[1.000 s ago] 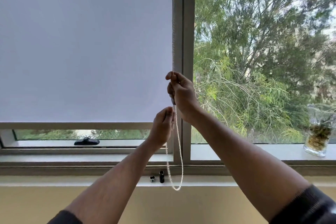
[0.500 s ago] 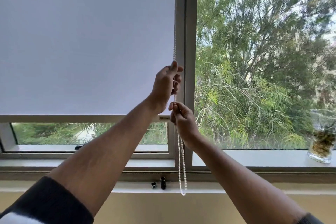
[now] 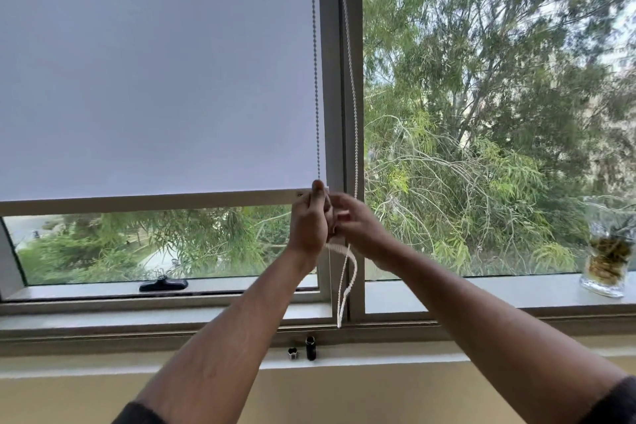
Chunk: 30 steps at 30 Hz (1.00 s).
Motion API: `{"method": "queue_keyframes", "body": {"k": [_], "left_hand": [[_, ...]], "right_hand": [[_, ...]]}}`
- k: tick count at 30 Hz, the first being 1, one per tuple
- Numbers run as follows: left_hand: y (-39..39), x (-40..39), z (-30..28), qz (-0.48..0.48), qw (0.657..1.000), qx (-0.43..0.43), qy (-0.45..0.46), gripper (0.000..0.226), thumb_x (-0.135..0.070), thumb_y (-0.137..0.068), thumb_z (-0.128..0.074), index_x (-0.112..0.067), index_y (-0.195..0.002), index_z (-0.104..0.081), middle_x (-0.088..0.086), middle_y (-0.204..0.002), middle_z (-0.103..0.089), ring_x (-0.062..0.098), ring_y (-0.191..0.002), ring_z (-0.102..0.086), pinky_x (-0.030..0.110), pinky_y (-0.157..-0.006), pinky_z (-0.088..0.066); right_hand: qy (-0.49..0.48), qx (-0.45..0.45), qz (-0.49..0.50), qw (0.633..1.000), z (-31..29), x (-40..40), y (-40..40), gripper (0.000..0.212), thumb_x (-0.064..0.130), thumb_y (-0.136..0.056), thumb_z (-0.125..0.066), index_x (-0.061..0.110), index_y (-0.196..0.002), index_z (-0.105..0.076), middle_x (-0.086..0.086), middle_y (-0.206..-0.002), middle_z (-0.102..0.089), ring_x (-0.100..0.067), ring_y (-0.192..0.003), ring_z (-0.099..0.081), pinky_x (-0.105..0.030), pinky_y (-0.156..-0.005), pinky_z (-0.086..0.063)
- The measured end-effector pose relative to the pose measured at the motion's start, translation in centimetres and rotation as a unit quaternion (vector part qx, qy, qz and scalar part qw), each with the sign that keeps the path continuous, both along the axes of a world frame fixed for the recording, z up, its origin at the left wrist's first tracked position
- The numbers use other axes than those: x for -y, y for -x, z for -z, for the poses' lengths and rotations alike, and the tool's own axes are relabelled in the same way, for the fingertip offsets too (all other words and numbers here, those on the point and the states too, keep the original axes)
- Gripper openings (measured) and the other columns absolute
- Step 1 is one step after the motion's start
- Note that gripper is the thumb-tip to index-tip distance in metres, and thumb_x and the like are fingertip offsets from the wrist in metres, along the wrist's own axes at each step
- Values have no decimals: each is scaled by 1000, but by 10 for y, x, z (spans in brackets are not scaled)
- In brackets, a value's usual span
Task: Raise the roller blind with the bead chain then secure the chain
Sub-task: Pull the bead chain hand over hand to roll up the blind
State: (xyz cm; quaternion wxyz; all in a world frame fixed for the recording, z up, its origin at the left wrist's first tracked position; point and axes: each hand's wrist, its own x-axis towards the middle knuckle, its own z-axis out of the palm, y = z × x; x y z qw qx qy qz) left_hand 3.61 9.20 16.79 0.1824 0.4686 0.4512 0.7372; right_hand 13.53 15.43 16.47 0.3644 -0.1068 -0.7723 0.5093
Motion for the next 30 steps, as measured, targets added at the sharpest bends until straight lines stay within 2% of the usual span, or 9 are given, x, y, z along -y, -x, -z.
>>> {"method": "queue_keyframes", "body": {"k": [2, 4, 7, 10, 12, 19, 23, 27, 30], "left_hand": [[-2, -1, 12, -4, 1000, -3, 14, 60, -44, -105, -36, -21, -52, -53, -3, -41, -38, 9, -30, -31, 17, -37, -26], [-6, -2, 21, -5, 1000, -5, 30, 57, -45, -104, -37, -19, -55, -49, 3, -43, -34, 12, -30, -28, 19, -37, -22], [-15, -4, 29, 13, 998, 25, 59, 54, -46, -104, -39, -25, -54, -38, -2, -43, -29, 11, -32, -24, 20, -38, -18], [-24, -6, 33, 24, 997, 29, 64, 50, -37, -106, -38, -25, -58, -37, -3, -43, -27, 10, -32, -22, 19, -37, -18], [-25, -6, 36, 19, 998, 14, 66, 48, -28, -107, -38, -22, -59, -40, -4, -40, -30, 9, -31, -25, 19, -37, -20], [-3, 8, 57, -27, 992, -53, 111, 48, -21, -108, -33, -13, -64, -50, -7, -44, -50, 5, -39, -42, 20, -42, -33], [6, 16, 18, -42, 994, -44, 86, 48, -32, -109, -26, -10, -92, -65, 16, -87, -66, 23, -79, -59, 34, -74, -47], [1, 21, -50, -20, 999, -45, 18, 50, -37, -107, -29, 0, -115, -61, 14, -96, -68, 24, -87, -65, 34, -78, -54], [-12, 24, -96, 16, 998, -64, -14, 44, -37, -107, -29, -6, -108, -60, 7, -85, -67, 21, -77, -65, 32, -72, -55]], "right_hand": [[43, -45, -14, 998, -22, 3, -4, 48, -19, -91, -49, 1, -133, -57, -14, -112, -66, -23, -98, -64, -40, -88, -55], [78, -85, -34, 993, -41, 8, -4, 41, -11, -98, -44, 1, -136, -55, -14, -118, -67, -24, -105, -65, -44, -96, -51], [86, -138, -18, 986, -59, 20, 6, 31, 6, -109, -40, 4, -136, -54, -6, -102, -71, -14, -81, -70, -29, -75, -54], [54, -195, 60, 977, -62, 21, 20, 27, 5, -109, -37, 8, -125, -58, -3, -74, -51, -12, -57, -42, -25, -51, -33], [20, -216, 93, 972, -55, 21, 25, 26, 2, -108, -37, 13, -109, -61, 0, -67, -43, -12, -57, -33, -27, -51, -25], [-93, -163, 157, 970, -8, 25, 30, 31, 6, -102, -45, 32, -92, -59, 15, -70, -55, -7, -63, -46, -30, -59, -38], [-95, -134, 157, 974, 10, 19, 26, 34, 9, -102, -49, 40, -92, -59, 19, -71, -63, -4, -62, -57, -32, -56, -51], [-123, -121, 180, 968, 30, 17, 25, 33, 15, -100, -48, 46, -93, -58, 18, -68, -59, -6, -60, -50, -36, -57, -42], [-125, -120, 171, 970, 42, 15, 26, 30, 14, -104, -46, 39, -89, -55, 11, -67, -52, -10, -59, -45, -35, -56, -38]]}}
